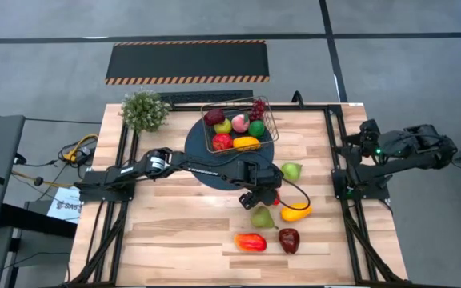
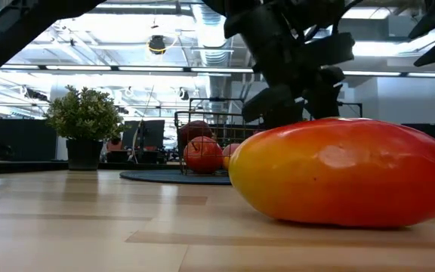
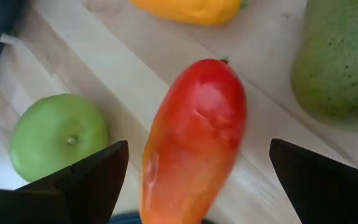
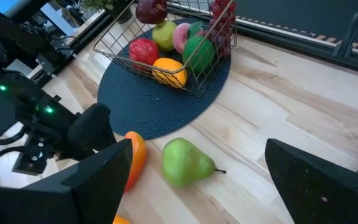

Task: Build produce basket
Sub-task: Put the top orange mango into the wire basket

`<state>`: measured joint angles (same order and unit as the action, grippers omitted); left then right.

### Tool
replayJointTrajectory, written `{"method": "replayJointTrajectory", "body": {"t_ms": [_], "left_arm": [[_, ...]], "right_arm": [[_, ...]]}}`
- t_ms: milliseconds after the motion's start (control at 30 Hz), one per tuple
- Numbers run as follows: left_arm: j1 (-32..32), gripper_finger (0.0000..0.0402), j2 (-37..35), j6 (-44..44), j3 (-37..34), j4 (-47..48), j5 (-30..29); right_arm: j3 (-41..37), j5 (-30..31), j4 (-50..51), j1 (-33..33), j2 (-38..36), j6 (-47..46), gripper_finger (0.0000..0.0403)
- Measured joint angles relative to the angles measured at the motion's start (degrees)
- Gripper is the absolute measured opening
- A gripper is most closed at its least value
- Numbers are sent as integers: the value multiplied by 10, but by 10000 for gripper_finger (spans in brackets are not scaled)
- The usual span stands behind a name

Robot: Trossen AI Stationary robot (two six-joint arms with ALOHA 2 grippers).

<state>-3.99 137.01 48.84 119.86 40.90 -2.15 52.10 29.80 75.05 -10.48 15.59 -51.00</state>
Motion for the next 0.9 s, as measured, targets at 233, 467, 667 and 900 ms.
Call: {"method": "replayJointTrajectory", "body": {"t_ms": [233, 467, 667, 900], "left_arm": [[5, 377, 14, -10, 0, -20, 20], [5, 375, 37, -11, -1, 9, 11], [5, 339, 42, -77, 11, 23, 1], [4, 262, 42, -155, 12, 40, -17]], "right_arm": [[0, 0, 0, 0, 0, 0, 385], [0, 0, 0, 0, 0, -1, 385], [0, 0, 0, 0, 0, -1, 385], [0, 1, 0, 0, 0, -1, 385]]}}
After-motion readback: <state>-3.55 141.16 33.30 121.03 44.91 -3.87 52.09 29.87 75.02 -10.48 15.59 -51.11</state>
